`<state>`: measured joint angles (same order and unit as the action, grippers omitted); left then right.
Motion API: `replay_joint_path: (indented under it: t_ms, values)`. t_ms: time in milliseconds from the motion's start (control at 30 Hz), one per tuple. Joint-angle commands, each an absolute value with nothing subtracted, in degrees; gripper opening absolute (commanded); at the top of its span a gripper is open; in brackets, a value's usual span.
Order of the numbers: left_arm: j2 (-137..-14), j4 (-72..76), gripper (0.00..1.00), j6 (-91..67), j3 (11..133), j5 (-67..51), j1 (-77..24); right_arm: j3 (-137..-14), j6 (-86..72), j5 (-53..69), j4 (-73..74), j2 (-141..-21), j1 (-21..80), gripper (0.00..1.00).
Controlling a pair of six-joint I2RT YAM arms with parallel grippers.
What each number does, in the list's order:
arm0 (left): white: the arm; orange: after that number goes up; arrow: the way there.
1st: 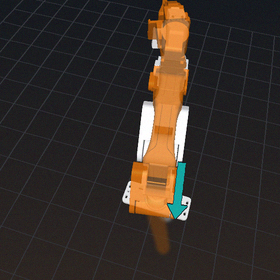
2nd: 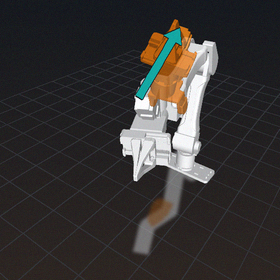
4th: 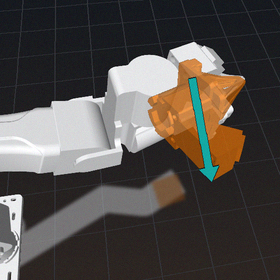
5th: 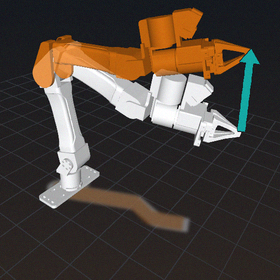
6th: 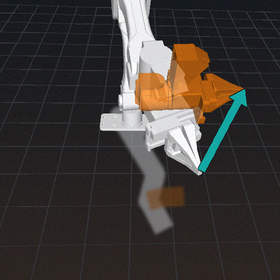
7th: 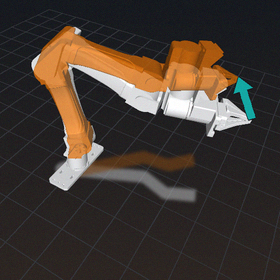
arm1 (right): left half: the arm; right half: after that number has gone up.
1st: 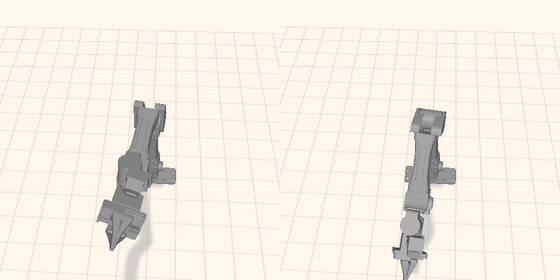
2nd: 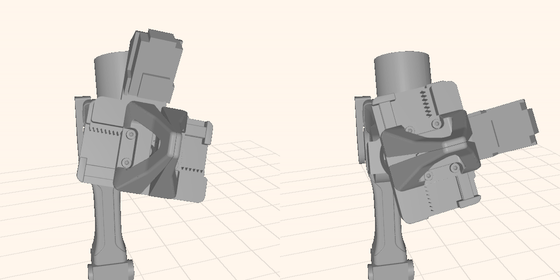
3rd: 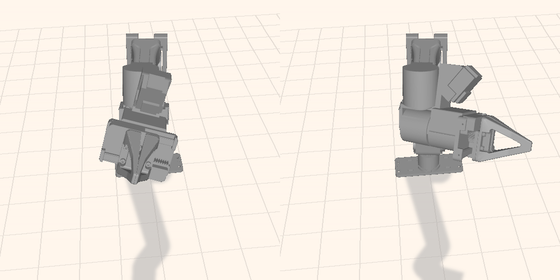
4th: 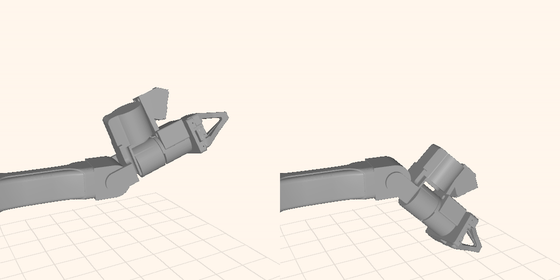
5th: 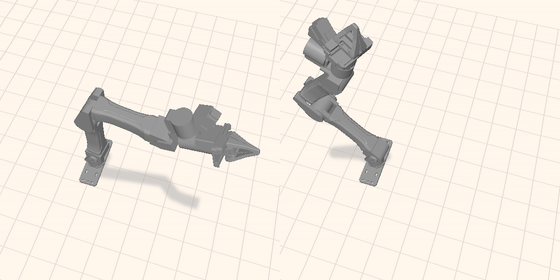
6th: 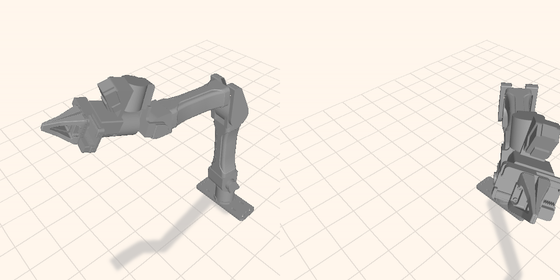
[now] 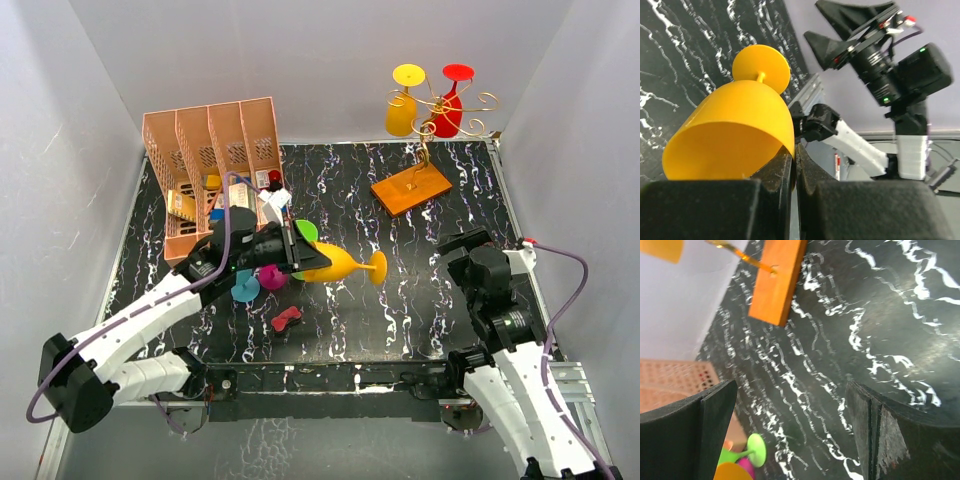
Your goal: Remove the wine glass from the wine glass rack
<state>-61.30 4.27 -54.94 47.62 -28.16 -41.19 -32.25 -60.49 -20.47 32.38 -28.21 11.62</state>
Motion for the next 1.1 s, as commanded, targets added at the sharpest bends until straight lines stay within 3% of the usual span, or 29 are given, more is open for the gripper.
replay_joint_path:
  t_ms: [0, 467, 1067]
  values:
    - [-65.08, -10.74, 0.0, -45.77, 54.12, -21.35, -44.64, -37.68, -60.28, -30.07, 37.81, -31.77, 11.78, 0.98]
    - [-82.24, -41.33, 0.0, -36.59, 75.03, 7.02, -58.0, -34.04, -43.92, -19.88, 27.18, -26.34, 11.78, 0.98]
    - [-91.92, -52.07, 0.0, -33.79, 84.72, 12.48, -61.61, -33.28, -42.58, -20.39, 27.16, -25.97, 11.78, 0.98]
